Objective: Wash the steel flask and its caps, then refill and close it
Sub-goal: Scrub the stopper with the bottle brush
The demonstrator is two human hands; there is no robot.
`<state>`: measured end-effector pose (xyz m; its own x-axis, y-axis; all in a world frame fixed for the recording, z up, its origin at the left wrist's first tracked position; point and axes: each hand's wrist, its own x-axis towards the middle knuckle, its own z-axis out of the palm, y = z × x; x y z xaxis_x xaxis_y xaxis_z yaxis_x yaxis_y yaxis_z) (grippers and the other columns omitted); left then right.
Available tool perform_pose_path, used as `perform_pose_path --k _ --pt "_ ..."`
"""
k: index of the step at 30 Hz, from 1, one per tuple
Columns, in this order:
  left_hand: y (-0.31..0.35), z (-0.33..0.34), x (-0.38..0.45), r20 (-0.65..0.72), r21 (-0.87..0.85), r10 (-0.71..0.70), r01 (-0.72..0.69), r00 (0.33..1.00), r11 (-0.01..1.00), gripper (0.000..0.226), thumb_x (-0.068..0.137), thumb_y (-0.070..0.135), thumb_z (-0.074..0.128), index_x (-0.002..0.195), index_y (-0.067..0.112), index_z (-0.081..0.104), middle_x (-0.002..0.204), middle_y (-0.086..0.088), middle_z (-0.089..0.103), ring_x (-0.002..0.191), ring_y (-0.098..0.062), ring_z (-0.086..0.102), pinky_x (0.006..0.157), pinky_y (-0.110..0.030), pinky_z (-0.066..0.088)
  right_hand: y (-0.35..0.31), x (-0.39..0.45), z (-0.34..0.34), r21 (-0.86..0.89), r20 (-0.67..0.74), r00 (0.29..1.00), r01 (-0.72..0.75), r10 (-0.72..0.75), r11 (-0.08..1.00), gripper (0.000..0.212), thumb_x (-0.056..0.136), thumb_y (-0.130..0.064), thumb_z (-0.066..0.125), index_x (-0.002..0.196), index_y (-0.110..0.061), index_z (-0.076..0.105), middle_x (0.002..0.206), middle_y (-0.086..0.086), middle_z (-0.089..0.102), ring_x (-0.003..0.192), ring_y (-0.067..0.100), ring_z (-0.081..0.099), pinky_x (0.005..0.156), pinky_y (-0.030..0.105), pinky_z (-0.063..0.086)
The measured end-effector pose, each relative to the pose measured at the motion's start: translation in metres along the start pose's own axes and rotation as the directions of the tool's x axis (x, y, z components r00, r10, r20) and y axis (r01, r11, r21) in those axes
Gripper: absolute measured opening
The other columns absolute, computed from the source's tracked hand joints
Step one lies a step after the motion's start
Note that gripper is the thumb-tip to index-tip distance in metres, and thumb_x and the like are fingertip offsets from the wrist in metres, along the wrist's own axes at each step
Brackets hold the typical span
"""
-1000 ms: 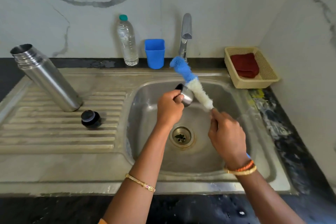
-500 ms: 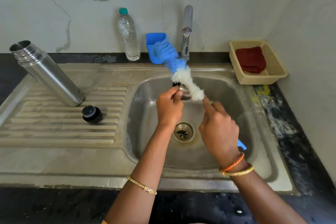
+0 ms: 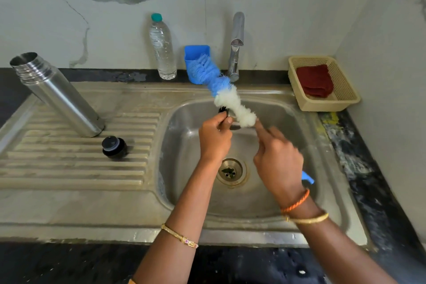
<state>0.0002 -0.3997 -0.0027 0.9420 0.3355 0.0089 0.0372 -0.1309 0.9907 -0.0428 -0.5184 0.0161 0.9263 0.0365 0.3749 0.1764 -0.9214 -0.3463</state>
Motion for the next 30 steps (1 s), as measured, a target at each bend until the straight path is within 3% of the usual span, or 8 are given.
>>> perform_pose_path --k 2,7,11,14,17,25,28,30 --pt "-0.001 -0.003 -0.001 0.005 0.009 -0.012 0.012 1.000 1.000 0.027 0.095 -0.001 0.052 0.074 0.011 0.065 0.065 0.005 0.056 0.058 0.003 0.044 0.055 -0.011 0.035 -0.004 -0.014 0.005 0.030 0.028 1.000 0.002 -0.003 1.000 0.063 0.068 0.007 0.061 0.127 -0.017 0.060 0.091 0.008 0.063 0.060 0.038 0.061 0.044 0.032 0.039" --pt "0.000 -0.001 -0.011 0.046 0.090 0.031 -0.035 0.998 0.995 0.027 0.096 0.008 0.058 0.120 0.003 0.066 0.108 0.005 0.064 0.101 -0.005 0.059 0.085 -0.013 0.042 0.008 0.027 0.006 -0.079 0.019 0.996 -0.084 0.086 0.993 0.054 0.085 -0.003 0.050 0.133 -0.026 0.052 0.102 0.006 0.059 0.084 0.035 0.060 0.056 0.032 0.034" --pt "0.010 0.000 -0.005 -0.033 -0.140 -0.142 0.136 0.989 0.981 0.016 0.097 0.007 0.056 0.104 0.008 0.070 0.090 0.001 0.067 0.087 -0.007 0.059 0.080 -0.017 0.044 0.000 0.017 0.010 -0.039 -0.070 0.997 0.014 -0.017 0.999 0.058 0.079 0.002 0.056 0.133 -0.019 0.054 0.090 0.010 0.059 0.072 0.035 0.060 0.049 0.032 0.036" --pt "0.019 -0.004 0.006 0.087 -0.554 -0.385 0.366 0.919 0.748 0.024 0.099 0.001 0.048 0.116 0.005 0.063 0.094 -0.002 0.068 0.091 -0.012 0.064 0.084 -0.020 0.050 -0.006 -0.009 0.027 0.078 -0.089 0.995 0.054 -0.046 0.996 0.066 0.076 0.002 0.051 0.139 -0.016 0.048 0.083 0.011 0.054 0.066 0.033 0.056 0.049 0.038 0.046" --pt "0.031 -0.009 0.003 0.203 -0.781 -0.468 0.430 0.860 0.452 0.036 0.094 -0.013 0.031 0.095 0.004 0.062 0.082 -0.007 0.069 0.083 -0.017 0.064 0.089 -0.034 0.051 -0.006 -0.018 0.041 0.244 -0.117 0.992 0.074 -0.047 0.967 0.069 0.073 0.005 0.042 0.139 -0.016 0.048 0.079 0.009 0.052 0.067 0.031 0.053 0.057 0.042 0.051" --pt "0.052 -0.019 -0.001 0.427 -0.829 -0.332 0.511 0.841 0.228 0.025 0.102 0.002 0.036 0.094 0.002 0.060 0.081 -0.012 0.073 0.075 -0.019 0.072 0.079 -0.039 0.053 -0.004 -0.015 0.044 0.710 -0.172 0.983 0.085 0.056 0.699 0.058 0.084 0.013 0.044 0.133 -0.016 0.050 0.085 0.000 0.054 0.081 -0.008 0.051 0.074 0.007 0.041" --pt "0.049 -0.023 0.003 0.474 -0.780 -0.361 0.573 0.803 0.252 0.022 0.100 0.006 0.040 0.097 0.007 0.062 0.092 -0.011 0.073 0.100 -0.019 0.067 0.081 -0.035 0.050 -0.005 -0.002 0.035 0.882 0.019 0.991 -0.080 0.135 0.465 0.048 0.091 -0.003 0.049 0.123 -0.039 0.047 0.080 -0.007 0.056 0.070 -0.005 0.050 0.069 0.012 0.041" --pt "0.044 -0.029 0.008 0.471 -0.751 -0.385 0.590 0.794 0.297 0.022 0.099 0.006 0.040 0.098 0.010 0.062 0.091 -0.007 0.074 0.106 -0.016 0.063 0.083 -0.033 0.049 0.000 0.010 0.027 0.916 0.174 0.971 -0.220 0.162 0.336 0.046 0.095 0.000 0.047 0.127 -0.033 0.046 0.073 -0.006 0.051 0.058 -0.003 0.044 0.058 0.012 0.037"
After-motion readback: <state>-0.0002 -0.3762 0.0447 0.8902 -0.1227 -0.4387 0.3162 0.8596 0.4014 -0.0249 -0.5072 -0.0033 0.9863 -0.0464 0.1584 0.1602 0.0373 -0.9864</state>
